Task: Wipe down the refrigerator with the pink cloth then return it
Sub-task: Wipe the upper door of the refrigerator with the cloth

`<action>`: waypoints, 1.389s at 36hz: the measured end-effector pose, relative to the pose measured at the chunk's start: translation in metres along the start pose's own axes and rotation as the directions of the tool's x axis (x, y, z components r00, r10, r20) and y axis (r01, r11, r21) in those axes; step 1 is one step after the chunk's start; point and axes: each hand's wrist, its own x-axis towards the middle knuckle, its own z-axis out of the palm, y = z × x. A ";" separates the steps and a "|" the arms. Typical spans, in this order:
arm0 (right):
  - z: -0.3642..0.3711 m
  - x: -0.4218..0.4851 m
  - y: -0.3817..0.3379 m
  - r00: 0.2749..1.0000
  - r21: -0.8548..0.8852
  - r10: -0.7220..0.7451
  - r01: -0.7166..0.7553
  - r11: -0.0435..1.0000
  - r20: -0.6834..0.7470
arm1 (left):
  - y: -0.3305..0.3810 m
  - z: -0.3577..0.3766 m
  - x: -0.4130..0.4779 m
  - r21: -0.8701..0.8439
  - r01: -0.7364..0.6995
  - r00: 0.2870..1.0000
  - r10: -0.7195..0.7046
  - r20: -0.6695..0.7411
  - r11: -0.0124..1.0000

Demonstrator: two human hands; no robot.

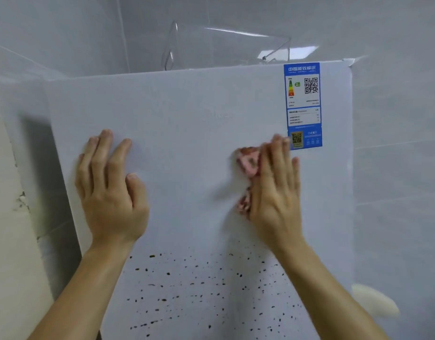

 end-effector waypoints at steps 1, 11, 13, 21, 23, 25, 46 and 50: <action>-0.009 0.003 0.022 0.995 0.005 0.097 -0.097 0.995 -0.016 | 0.000 0.001 0.000 0.004 0.000 1.000 0.000 -0.007 1.000; -0.017 0.011 0.050 0.866 0.104 0.479 -0.468 0.878 -0.147 | -0.001 0.004 0.000 0.012 -0.016 0.999 0.016 -0.035 1.000; -0.007 0.013 0.031 0.889 0.110 0.436 -0.424 0.899 -0.142 | -0.002 0.003 0.000 0.002 -0.019 0.999 0.019 -0.026 1.000; 0.045 -0.007 -0.101 0.998 0.112 -0.039 0.034 0.993 0.043 | -0.008 -0.002 0.000 -0.056 -0.040 0.998 0.043 0.046 0.998; 0.053 -0.020 -0.127 0.983 0.140 -0.148 0.132 0.981 0.109 | -0.011 -0.007 0.001 -0.094 -0.049 0.995 0.057 0.087 0.994; 0.056 -0.028 -0.137 0.971 0.130 -0.192 0.174 0.976 0.142 | -0.014 -0.013 0.001 -0.121 -0.054 0.989 0.070 0.130 0.991; 0.013 -0.003 -0.108 0.942 0.350 -0.111 -0.008 0.937 0.316 | 0.012 -0.047 -0.016 -0.161 -0.039 0.971 0.076 0.228 0.986; 0.005 0.005 -0.100 0.954 0.318 -0.045 -0.055 0.946 0.297 | 0.017 -0.064 -0.014 -0.250 0.118 0.922 -0.012 0.388 0.961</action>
